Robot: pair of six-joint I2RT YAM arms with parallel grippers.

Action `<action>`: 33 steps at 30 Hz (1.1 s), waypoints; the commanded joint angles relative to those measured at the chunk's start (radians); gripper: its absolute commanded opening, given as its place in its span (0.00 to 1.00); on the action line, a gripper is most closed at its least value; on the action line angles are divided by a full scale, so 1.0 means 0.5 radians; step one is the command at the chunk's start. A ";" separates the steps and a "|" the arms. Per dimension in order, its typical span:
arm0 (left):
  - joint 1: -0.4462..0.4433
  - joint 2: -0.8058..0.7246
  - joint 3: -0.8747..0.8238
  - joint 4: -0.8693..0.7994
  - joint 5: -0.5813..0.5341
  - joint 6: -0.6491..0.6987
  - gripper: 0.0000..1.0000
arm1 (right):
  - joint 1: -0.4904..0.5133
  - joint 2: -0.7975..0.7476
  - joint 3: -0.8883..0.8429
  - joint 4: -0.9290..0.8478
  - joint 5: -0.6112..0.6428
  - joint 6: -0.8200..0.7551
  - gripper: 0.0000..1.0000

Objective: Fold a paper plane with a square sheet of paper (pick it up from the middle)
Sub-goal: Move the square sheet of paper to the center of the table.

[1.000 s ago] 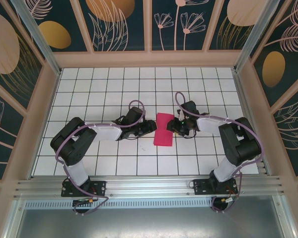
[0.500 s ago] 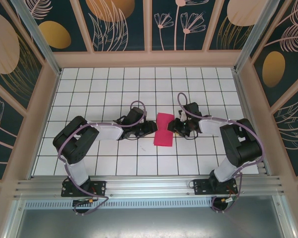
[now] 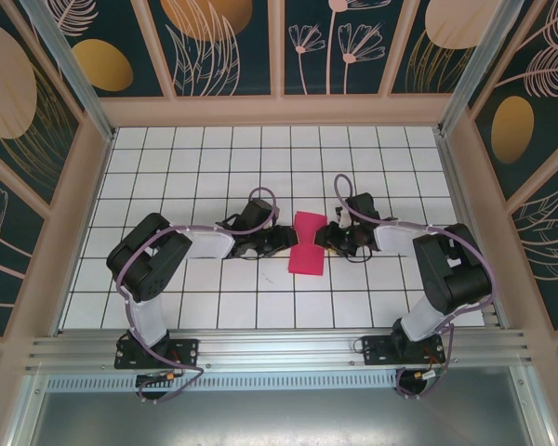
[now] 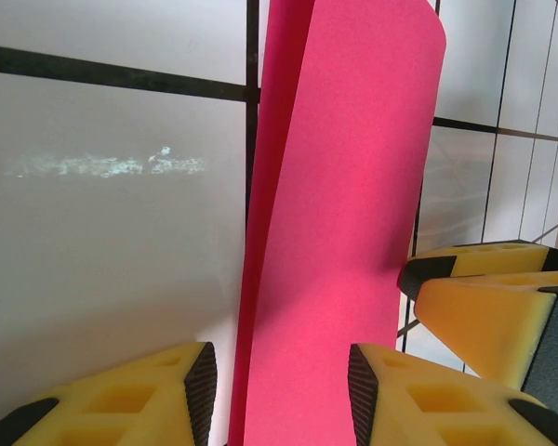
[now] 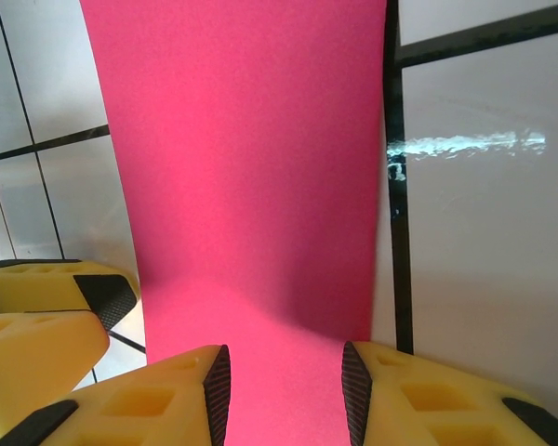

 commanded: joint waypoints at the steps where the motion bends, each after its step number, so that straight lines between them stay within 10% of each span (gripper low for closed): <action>1: -0.006 0.064 0.049 -0.025 0.076 -0.021 0.45 | -0.023 -0.063 -0.042 0.052 -0.055 0.010 0.40; 33: -0.023 0.067 0.067 0.166 0.188 -0.089 0.27 | -0.056 -0.066 -0.058 0.088 -0.112 0.009 0.40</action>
